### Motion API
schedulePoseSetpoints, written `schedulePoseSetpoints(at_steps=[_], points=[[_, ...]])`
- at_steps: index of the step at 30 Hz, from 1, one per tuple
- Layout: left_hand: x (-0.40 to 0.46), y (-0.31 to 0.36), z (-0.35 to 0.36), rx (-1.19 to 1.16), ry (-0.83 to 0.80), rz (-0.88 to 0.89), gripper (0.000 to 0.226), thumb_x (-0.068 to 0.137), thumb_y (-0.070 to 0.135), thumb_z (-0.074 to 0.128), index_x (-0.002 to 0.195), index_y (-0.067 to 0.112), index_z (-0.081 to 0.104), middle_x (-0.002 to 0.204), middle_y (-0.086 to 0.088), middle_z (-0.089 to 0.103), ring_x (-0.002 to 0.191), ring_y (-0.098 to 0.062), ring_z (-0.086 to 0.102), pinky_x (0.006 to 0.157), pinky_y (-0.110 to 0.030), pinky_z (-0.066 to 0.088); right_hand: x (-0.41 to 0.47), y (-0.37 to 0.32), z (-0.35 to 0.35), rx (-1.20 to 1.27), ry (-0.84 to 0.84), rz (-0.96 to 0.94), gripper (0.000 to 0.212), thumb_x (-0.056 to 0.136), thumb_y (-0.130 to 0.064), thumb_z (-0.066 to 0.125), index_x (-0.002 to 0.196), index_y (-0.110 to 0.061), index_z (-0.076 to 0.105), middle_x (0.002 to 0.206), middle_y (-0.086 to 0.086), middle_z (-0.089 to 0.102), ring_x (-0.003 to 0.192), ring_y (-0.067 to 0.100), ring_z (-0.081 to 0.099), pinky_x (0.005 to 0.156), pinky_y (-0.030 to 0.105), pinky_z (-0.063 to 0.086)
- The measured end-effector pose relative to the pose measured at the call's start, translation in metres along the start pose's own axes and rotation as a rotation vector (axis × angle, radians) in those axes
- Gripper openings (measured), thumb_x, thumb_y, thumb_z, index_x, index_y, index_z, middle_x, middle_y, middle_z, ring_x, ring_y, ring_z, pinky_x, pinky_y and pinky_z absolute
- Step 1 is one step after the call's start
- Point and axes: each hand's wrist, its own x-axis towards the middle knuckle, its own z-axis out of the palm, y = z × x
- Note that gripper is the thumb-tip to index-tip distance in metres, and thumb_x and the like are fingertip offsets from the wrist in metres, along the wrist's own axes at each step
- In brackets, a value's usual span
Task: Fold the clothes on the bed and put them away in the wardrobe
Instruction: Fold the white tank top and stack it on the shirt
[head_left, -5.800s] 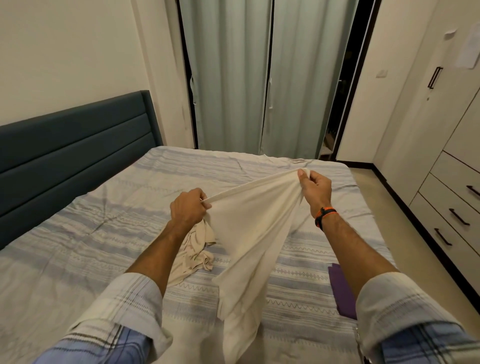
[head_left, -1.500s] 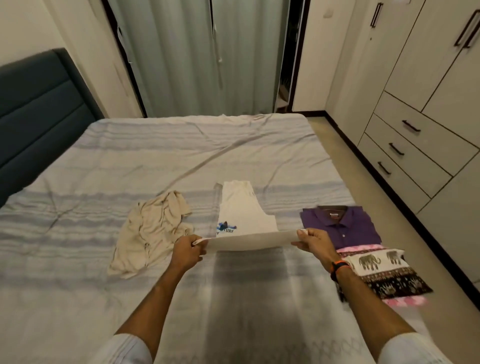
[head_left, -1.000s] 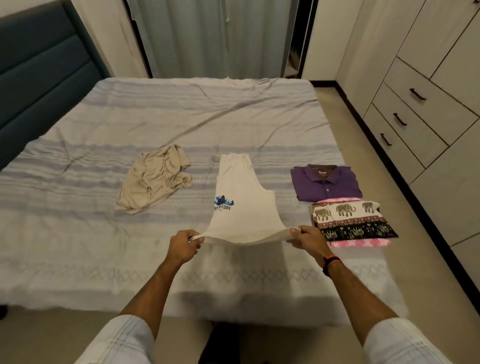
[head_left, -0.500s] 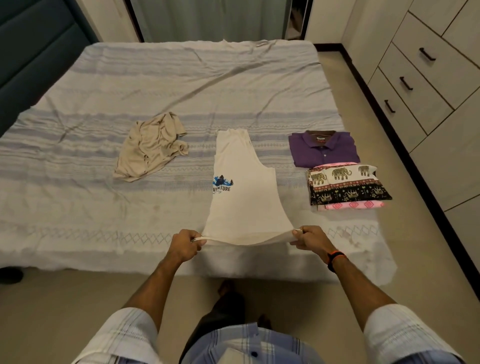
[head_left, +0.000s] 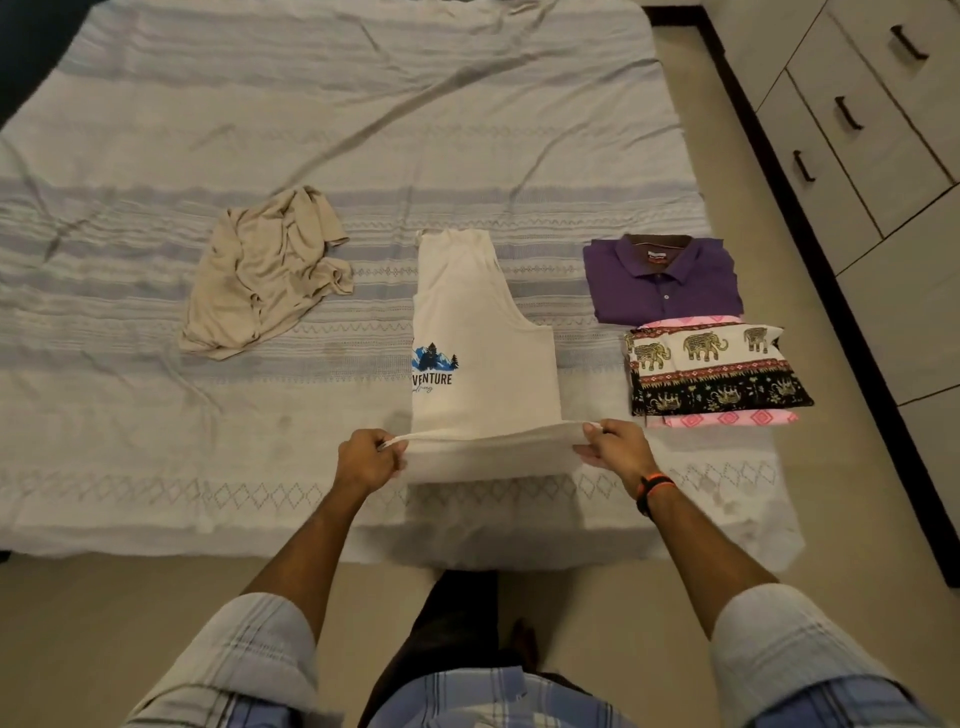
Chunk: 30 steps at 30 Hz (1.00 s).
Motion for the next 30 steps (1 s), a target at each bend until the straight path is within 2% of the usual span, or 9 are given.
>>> schedulePoseSetpoints(at_steps=[3,7,9,12,15,20,23,27,30], points=[[0.033,0.022,0.003,-0.042,0.018,-0.036,0.018,0.093,0.015,0.066,0.096,-0.003,0.071,0.077,-0.016,0.071,0.066,-0.023,0.071,0.068,-0.029,0.061,0.036,-0.020,0.010,0.012,0.020,0.034,0.022,0.099,-0.010,0.057,0.114,0.004,0.063,0.111,0.019,0.068,0.088,0.027,0.072,0.085,0.038,0.058],[0.081,0.046,0.003,-0.028,0.028,-0.061,0.019,0.093,0.020,0.066,0.086,0.002,0.071,0.074,-0.011,0.071,0.071,-0.024,0.072,0.082,-0.037,0.060,0.080,-0.050,0.025,-0.002,0.053,0.061,0.010,0.098,-0.014,0.059,0.096,-0.006,0.066,0.109,0.021,0.070,0.086,0.025,0.073,0.086,0.040,0.059],[0.104,0.058,0.005,0.057,0.061,-0.026,0.016,0.092,0.022,0.066,0.094,0.006,0.071,0.091,-0.013,0.072,0.091,-0.030,0.070,0.090,-0.036,0.054,0.101,-0.062,0.032,-0.046,0.086,0.043,0.011,0.095,-0.021,0.063,0.097,-0.010,0.064,0.109,0.016,0.070,0.091,0.025,0.071,0.089,0.044,0.058],[0.129,0.072,0.013,0.126,0.026,0.001,0.048,0.092,0.026,0.067,0.130,0.002,0.053,0.130,-0.014,0.059,0.118,-0.032,0.057,0.099,-0.035,0.042,0.122,-0.073,0.042,-0.175,0.095,0.020,0.042,0.091,-0.031,0.068,0.125,-0.014,0.051,0.129,0.008,0.059,0.115,0.028,0.060,0.099,0.049,0.051],[0.147,0.066,0.026,0.150,-0.040,-0.046,0.061,0.088,0.029,0.071,0.137,0.003,0.045,0.139,-0.015,0.053,0.123,-0.032,0.054,0.104,-0.039,0.043,0.123,-0.077,0.054,-0.327,0.048,0.026,0.056,0.092,-0.024,0.067,0.139,-0.008,0.041,0.138,0.009,0.052,0.124,0.028,0.053,0.105,0.042,0.046],[0.140,0.036,0.051,0.245,-0.176,-0.075,0.062,0.084,0.023,0.076,0.136,0.006,0.049,0.137,-0.012,0.055,0.117,-0.028,0.058,0.099,-0.034,0.045,0.116,-0.045,0.065,-0.521,-0.115,0.030,0.042,0.093,-0.021,0.067,0.130,-0.006,0.055,0.128,0.009,0.062,0.114,0.024,0.059,0.090,0.026,0.045],[0.135,0.011,0.071,0.353,-0.285,-0.048,0.065,0.078,0.023,0.081,0.136,0.013,0.052,0.137,-0.009,0.057,0.121,-0.026,0.057,0.102,-0.033,0.044,0.117,-0.012,0.074,-0.696,-0.260,0.020,0.040,0.091,-0.023,0.067,0.127,-0.010,0.058,0.130,0.009,0.062,0.112,0.022,0.061,0.095,0.029,0.048],[0.126,-0.024,0.101,0.588,-0.422,0.100,0.083,0.079,0.023,0.079,0.149,0.016,0.035,0.161,-0.006,0.024,0.145,-0.024,0.028,0.115,-0.031,0.024,0.118,0.033,0.084,-1.049,-0.420,-0.104,0.063,0.089,-0.025,0.064,0.146,-0.014,0.040,0.153,0.008,0.039,0.138,0.026,0.040,0.111,0.035,0.036],[0.123,-0.051,0.122,0.840,-0.435,0.241,0.091,0.084,0.022,0.073,0.155,0.015,0.016,0.164,-0.008,-0.004,0.150,-0.029,0.006,0.120,-0.036,0.012,0.121,0.068,0.086,-1.216,-0.417,-0.313,0.072,0.082,-0.018,0.065,0.148,-0.010,0.037,0.159,0.014,0.028,0.145,0.029,0.031,0.113,0.041,0.037]])
